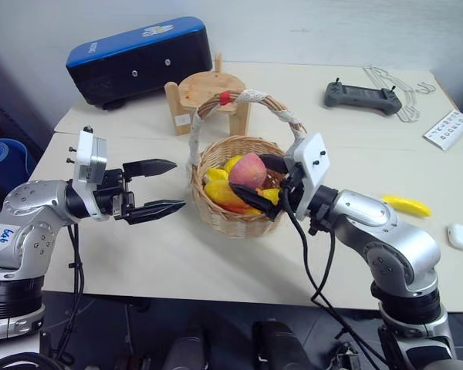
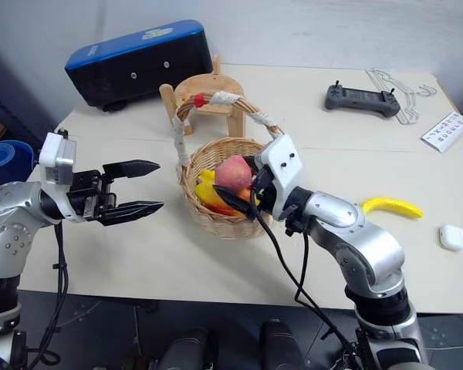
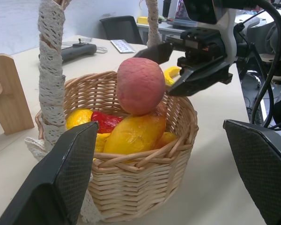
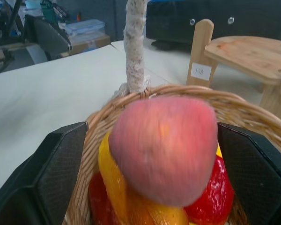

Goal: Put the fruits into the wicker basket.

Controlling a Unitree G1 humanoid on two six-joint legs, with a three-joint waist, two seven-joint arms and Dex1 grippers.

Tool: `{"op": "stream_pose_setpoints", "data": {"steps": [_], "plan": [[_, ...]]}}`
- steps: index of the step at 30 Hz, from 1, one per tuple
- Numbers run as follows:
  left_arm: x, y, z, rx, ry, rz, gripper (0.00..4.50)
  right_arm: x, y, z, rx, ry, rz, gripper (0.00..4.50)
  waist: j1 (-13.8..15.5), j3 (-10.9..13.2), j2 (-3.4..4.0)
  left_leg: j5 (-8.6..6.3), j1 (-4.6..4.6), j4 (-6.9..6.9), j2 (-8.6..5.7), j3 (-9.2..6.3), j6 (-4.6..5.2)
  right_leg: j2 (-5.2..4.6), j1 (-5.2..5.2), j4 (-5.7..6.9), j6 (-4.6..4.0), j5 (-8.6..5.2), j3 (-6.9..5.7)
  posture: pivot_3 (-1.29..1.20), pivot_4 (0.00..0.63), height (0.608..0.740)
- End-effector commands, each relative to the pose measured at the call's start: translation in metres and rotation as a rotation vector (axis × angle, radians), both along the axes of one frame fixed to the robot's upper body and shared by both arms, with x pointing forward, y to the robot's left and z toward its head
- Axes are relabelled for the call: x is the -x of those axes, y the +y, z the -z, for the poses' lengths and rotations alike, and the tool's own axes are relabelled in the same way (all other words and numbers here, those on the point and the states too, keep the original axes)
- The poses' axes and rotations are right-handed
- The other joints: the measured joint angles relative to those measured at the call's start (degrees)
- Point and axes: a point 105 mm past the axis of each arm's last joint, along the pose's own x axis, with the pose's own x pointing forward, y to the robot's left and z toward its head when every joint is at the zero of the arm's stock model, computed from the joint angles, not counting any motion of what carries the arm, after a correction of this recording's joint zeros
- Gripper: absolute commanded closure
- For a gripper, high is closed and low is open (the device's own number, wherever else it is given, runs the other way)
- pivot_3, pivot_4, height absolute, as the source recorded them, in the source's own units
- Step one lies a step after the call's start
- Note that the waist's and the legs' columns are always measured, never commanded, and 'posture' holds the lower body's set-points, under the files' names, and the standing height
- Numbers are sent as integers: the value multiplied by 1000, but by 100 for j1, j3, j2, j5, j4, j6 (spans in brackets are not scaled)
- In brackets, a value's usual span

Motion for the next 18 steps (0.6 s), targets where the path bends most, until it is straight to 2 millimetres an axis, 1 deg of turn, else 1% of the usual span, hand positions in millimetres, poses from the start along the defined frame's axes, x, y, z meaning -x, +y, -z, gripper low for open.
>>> {"op": "stream_pose_setpoints", "data": {"steps": [1,8,10,12,14,15,17,18], "plan": [[3,-1,-8,16,-37,11,0,15,-9,-18,-60,-86,-63,54,-3,0,0,-1,0,0,0,0,1,0,1,-1,0,0,0,0,150,740],[0,-5,-10,27,-42,34,0,29,-27,-22,-68,-207,-66,54,-6,0,0,-1,2,-1,1,1,1,4,2,-1,0,0,0,0,150,740],[-1,-6,-10,32,-43,39,0,36,-34,-20,-61,-227,-61,54,-2,0,0,-1,2,0,0,3,1,4,2,0,0,0,1,0,150,740],[0,-7,-10,32,-41,52,0,49,-47,-16,-65,-209,-59,54,11,0,0,-1,2,-2,0,2,2,5,2,0,0,0,1,0,150,740],[1,-7,-10,34,-41,60,0,61,-67,-10,-55,-175,-39,54,40,0,-1,-2,1,-1,0,1,4,4,6,-3,1,1,0,0,150,740],[1,-7,-10,38,-40,65,0,65,-80,-6,-40,-164,-6,54,59,0,0,-3,3,0,0,1,6,4,9,-3,2,1,0,0,150,740],[1,-8,-9,47,-27,81,0,66,-123,6,-28,-127,158,54,127,-1,-3,-5,6,1,-1,2,8,4,17,-10,3,2,1,0,150,740],[2,-9,-7,44,-19,91,0,69,-139,12,-25,-108,217,54,134,-1,-3,-5,12,2,-1,2,9,5,26,-13,4,2,1,0,150,740]]}}
